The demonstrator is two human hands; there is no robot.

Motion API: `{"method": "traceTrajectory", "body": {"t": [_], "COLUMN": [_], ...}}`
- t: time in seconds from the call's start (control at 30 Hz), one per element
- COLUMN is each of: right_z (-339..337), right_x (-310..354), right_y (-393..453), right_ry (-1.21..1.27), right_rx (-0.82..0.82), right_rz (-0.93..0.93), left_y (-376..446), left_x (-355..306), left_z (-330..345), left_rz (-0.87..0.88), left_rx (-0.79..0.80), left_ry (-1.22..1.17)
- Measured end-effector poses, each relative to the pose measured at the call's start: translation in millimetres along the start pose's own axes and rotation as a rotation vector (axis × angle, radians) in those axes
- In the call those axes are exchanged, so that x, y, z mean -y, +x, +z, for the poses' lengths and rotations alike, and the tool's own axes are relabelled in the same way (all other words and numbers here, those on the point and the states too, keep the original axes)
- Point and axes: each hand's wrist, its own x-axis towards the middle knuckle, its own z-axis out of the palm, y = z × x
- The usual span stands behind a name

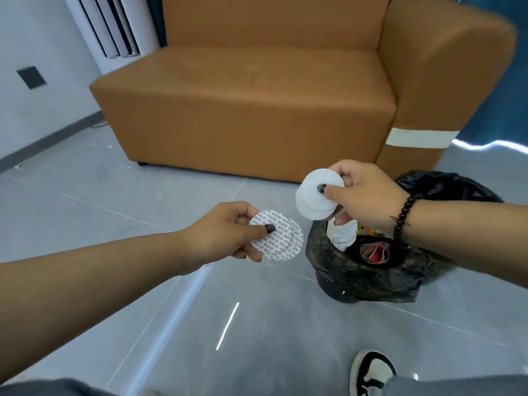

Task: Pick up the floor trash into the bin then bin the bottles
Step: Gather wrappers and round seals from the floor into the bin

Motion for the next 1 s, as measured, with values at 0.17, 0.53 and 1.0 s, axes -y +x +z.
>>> {"method": "traceTrajectory", "body": {"t": [0.17, 0.53, 1.0], "right_z": [-28.5, -44.0, -100.0], "right_x": [6.6, -17.9, -73.5], "right_y": [-23.9, -36.9, -14.3], "right_ry": [0.248, 0.455, -0.131], "right_rx": [-0.171, -0.113, -0.467], "right_rz": [0.014, 0.111, -0.001], "left_y": [-6.4, -13.5, 9.6], "left_x": [-49.1, -62.8, -57.4], "left_z": [35.7, 76.8, 103.7], "left_rz": [0.068, 0.107, -0.022], "left_rx": [-0.097, -0.086, -0.016], "left_ry": [-0.070, -0.162, -0.039]}}
